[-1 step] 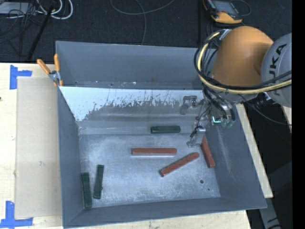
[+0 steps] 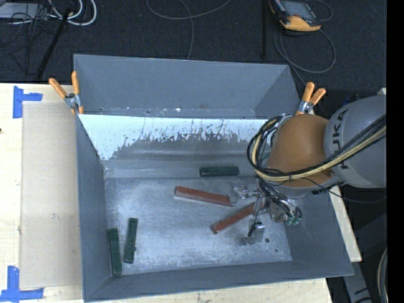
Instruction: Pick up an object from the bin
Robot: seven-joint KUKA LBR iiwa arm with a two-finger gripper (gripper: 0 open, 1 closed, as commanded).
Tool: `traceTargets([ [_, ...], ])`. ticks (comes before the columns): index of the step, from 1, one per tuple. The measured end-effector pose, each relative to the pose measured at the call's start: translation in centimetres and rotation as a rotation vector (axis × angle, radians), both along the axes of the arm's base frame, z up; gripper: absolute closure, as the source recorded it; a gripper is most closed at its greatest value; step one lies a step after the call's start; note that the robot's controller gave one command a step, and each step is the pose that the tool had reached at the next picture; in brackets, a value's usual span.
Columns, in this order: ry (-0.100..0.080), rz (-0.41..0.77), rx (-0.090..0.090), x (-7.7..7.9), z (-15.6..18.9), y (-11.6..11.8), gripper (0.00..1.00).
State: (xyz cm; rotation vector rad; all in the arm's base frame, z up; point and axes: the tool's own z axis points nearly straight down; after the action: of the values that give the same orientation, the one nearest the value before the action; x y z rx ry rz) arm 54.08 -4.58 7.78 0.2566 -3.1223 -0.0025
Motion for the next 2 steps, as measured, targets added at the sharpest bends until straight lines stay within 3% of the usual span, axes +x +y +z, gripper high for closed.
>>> traceTargets([
  [1,-0.014,0.028,0.0,5.64,-0.81,0.98,0.0],
  [2,-0.015,0.027,-0.002,5.62,-0.51,0.85,1.0],
])
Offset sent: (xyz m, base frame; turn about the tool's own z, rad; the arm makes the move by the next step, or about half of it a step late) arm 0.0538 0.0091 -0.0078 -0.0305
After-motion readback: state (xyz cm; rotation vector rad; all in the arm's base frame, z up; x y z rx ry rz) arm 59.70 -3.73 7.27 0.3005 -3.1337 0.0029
